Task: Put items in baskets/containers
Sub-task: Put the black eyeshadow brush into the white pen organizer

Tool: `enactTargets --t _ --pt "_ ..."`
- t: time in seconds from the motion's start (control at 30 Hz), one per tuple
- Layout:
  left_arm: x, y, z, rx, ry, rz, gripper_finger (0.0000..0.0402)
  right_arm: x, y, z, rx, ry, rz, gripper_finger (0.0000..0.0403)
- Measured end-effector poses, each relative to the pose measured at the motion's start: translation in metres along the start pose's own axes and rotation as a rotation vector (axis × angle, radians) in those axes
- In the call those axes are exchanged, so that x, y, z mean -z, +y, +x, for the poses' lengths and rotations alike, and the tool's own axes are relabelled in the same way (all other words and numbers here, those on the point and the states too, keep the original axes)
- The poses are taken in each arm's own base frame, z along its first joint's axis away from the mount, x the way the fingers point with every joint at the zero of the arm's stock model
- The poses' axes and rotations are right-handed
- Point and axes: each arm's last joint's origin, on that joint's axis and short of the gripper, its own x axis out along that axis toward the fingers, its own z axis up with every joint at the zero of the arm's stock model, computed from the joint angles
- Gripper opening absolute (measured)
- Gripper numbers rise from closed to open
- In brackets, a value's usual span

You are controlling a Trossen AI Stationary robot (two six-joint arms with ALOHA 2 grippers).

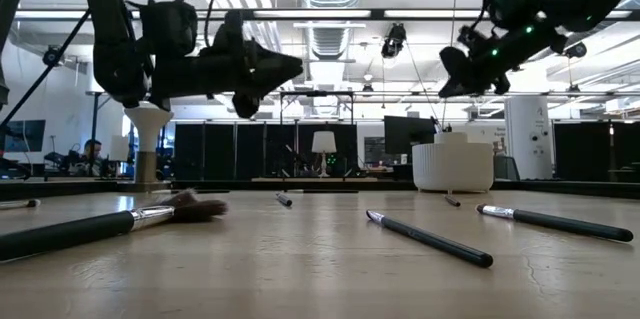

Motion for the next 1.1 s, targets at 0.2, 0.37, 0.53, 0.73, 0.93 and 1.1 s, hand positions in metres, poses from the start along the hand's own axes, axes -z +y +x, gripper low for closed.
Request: enactTargets --t 0.2,0.37,0.53,0.73,0.93,1.1 --pt "0.005 0.002 -0.001 -0.052 0.092 -0.082 0.0066 0.017 0.019 -0.02 -0.101 -0.051 -0.024 0.0008" --pt "0.0 -0.004 -0.001 -0.172 0.265 -0.136 0.0045 0.038 0.029 -0.034 -0.178 -0.13 -0.008 0.0008" --pt "-0.012 -0.029 -0.001 -0.375 0.474 -0.127 0.0017 0.057 0.032 -0.045 -0.227 -0.217 -0.002 0.0008" --pt "-0.023 -0.069 -0.006 -0.607 0.703 -0.138 0.0001 0.065 0.029 -0.053 -0.233 -0.26 -0.019 0.0008" --pt "-0.022 -0.103 -0.021 -0.843 0.86 -0.311 0.0001 0.079 0.027 -0.055 -0.229 -0.244 -0.043 0.0008" --pt "-0.012 -0.121 -0.046 -1.105 0.928 -0.497 0.0008 0.088 0.026 -0.056 -0.224 -0.261 -0.084 0.0008"
